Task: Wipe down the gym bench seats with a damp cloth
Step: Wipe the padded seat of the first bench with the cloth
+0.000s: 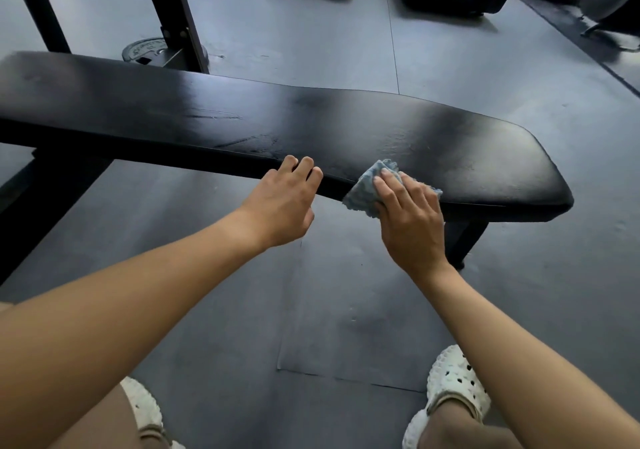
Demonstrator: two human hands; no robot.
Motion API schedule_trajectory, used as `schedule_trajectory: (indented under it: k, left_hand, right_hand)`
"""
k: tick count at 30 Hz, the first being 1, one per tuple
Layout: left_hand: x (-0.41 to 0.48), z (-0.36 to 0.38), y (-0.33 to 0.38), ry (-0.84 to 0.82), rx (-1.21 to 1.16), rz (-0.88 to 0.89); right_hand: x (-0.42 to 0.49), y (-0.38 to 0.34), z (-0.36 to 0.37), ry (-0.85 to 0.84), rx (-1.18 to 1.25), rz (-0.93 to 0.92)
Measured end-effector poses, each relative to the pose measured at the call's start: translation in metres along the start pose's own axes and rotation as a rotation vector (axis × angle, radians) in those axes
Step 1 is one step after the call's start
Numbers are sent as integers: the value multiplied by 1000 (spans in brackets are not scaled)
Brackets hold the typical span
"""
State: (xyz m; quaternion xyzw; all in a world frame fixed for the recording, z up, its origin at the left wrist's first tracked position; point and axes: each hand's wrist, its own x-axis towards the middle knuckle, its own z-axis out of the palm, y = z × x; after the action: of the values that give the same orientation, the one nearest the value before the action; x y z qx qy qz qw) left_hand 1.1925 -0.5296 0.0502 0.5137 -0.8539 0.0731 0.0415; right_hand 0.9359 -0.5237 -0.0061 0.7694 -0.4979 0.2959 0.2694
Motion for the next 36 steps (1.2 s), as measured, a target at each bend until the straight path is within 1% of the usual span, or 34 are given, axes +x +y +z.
schedule_trajectory:
  k: [3, 7, 9, 12, 14, 16, 18, 21, 24, 25, 27, 29, 32, 34, 36]
  left_hand:
    - [-2, -1, -4, 2, -6, 6]
    - [-9, -1, -10, 10, -23, 23]
    - [-13, -1, -14, 12, -21, 34]
    - [-15, 0, -21, 25, -10, 32]
    - [-17, 1, -26, 36, 1, 3]
    - [-18, 2, -33, 36, 19, -36]
    - [-19, 2, -40, 21, 38, -75]
    - [-21, 2, -49, -4, 65, -131]
    - [-25, -1, -58, -5, 80, -214]
    - [-27, -2, -62, -10, 78, -246]
    - [-30, -3, -69, -25, 69, -310]
    - [-33, -3, -76, -29, 62, -366]
    - [-39, -1, -87, -52, 48, -427]
    - [-44, 2, -94, -81, 44, -426]
    - [-46, 3, -99, -96, 65, -390]
  right_hand:
    - [-9, -11, 4, 122, -69, 111]
    - [5, -34, 16, 156, -60, 126]
    - [20, -50, 21, 125, -31, 117]
    - [43, -72, 26, 8, 56, 63]
    - [53, -72, 25, -36, 122, 19]
    - [56, -62, 22, -35, 165, 12]
    - [49, -52, 21, 22, 153, 61]
    - [35, -48, 24, 134, 72, 204]
    - [42, -59, 28, 143, 47, 301]
    - [50, -65, 29, 122, 65, 322]
    - [68, -81, 29, 12, 126, 312]
    - [89, -99, 29, -133, 204, 234]
    - [115, -119, 32, -327, 283, 44]
    - [124, -126, 34, -357, 301, -46]
    - [123, -123, 32, -308, 309, -40]
